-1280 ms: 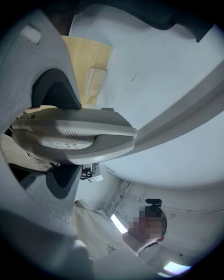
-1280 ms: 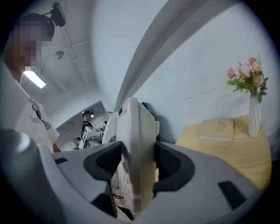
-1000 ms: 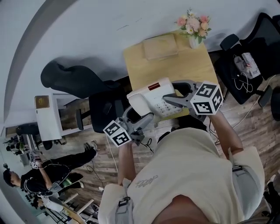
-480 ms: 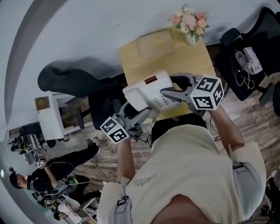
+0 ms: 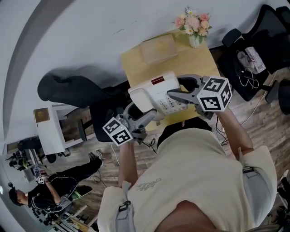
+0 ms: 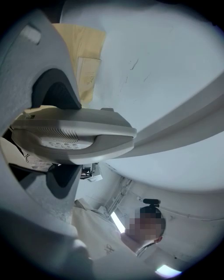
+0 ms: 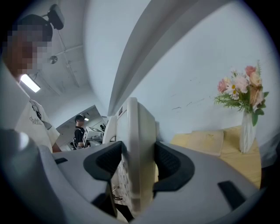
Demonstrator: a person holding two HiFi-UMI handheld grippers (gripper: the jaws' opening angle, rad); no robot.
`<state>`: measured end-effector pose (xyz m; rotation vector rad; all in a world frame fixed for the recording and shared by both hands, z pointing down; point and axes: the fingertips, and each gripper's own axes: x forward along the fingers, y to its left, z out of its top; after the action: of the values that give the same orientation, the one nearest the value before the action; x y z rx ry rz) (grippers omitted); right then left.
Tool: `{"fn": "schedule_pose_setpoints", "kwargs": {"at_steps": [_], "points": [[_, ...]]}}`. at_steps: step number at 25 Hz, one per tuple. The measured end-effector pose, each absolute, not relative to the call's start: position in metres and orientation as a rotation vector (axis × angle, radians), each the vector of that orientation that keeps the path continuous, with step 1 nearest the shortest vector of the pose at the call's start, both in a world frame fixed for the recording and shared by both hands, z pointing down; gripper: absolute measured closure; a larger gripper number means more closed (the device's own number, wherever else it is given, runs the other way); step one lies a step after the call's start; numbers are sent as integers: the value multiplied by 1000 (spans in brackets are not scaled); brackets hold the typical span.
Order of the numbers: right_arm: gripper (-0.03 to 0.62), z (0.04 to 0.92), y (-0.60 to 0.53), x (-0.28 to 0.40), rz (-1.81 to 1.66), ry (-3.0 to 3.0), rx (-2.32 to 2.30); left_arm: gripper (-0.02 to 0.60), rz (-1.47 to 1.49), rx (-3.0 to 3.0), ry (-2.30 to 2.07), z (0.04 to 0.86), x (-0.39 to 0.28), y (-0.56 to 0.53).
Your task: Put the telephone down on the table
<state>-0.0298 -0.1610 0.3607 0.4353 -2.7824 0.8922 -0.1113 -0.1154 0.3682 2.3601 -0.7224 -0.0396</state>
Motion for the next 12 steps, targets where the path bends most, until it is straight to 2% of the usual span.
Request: {"fn": "schedule_pose_setpoints", "kwargs": {"at_steps": [12], "points": [[359, 343, -152, -40, 828, -2754, 539, 207, -104, 2402, -634, 355, -124, -112]]}}
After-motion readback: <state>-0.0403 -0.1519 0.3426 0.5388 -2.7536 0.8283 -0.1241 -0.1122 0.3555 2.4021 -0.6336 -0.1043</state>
